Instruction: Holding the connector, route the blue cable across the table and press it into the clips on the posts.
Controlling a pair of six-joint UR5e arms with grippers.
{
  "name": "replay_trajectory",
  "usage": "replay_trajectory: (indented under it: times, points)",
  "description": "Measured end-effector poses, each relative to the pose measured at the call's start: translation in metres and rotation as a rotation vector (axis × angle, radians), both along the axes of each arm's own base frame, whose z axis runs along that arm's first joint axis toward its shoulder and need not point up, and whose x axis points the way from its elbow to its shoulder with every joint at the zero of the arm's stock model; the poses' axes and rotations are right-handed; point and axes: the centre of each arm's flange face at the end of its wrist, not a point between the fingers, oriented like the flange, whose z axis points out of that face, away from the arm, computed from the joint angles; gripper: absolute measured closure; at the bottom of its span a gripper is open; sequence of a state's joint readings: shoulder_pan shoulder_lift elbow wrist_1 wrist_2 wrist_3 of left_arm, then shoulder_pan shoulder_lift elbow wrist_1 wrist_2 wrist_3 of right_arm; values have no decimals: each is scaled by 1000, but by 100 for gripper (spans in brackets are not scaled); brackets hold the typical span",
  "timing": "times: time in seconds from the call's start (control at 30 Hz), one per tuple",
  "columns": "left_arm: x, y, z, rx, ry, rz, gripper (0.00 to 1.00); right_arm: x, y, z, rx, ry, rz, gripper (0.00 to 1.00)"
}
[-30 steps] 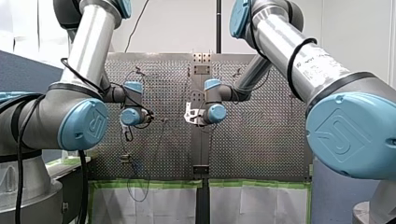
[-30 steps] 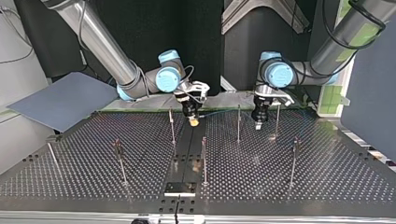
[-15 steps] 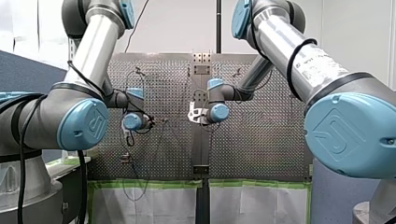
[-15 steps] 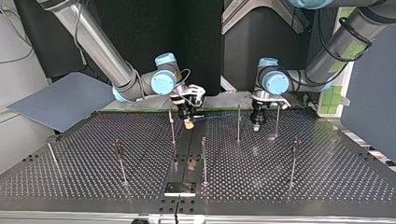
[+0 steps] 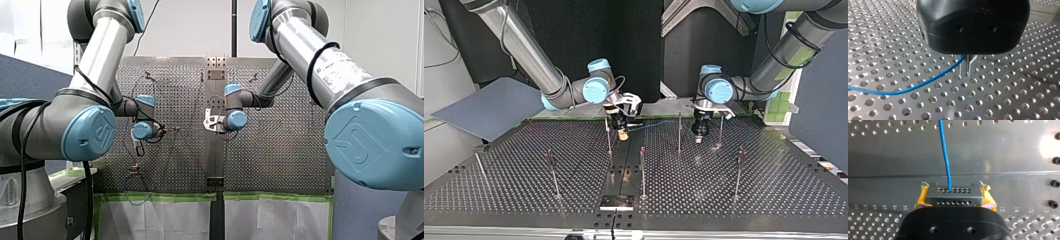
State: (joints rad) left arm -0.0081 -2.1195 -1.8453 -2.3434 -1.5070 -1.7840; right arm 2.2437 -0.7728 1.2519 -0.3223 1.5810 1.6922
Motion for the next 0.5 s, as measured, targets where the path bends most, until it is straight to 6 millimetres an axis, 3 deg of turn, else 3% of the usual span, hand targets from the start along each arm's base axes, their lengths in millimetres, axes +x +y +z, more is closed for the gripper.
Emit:
replay_trajectory:
  times: [0.03, 0.07, 0.13, 0.17, 0.37, 0.43, 0.5]
  points:
    - [0, 0, 0, 1, -1, 1, 58, 0, 0, 0, 0, 0, 0, 100]
    - [0, 0, 0, 1, -1, 3, 46, 0, 0, 0, 0, 0, 0, 100]
    - [0, 0, 0, 3, 1, 6, 46, 0, 0, 0, 1, -1, 1, 100]
    - [0, 0, 0, 3, 3, 6, 26, 0, 0, 0, 1, -1, 1, 100]
    - [-5, -1, -3, 30, 39, 26, 24, 0, 0, 0, 1, 2, 2, 100]
    - [-6, 0, -5, 48, 55, 40, 18, 0, 0, 0, 0, 3, 2, 100]
    - [-9, 2, -7, 67, 74, 55, 0, 0, 0, 0, 1, 4, 3, 100]
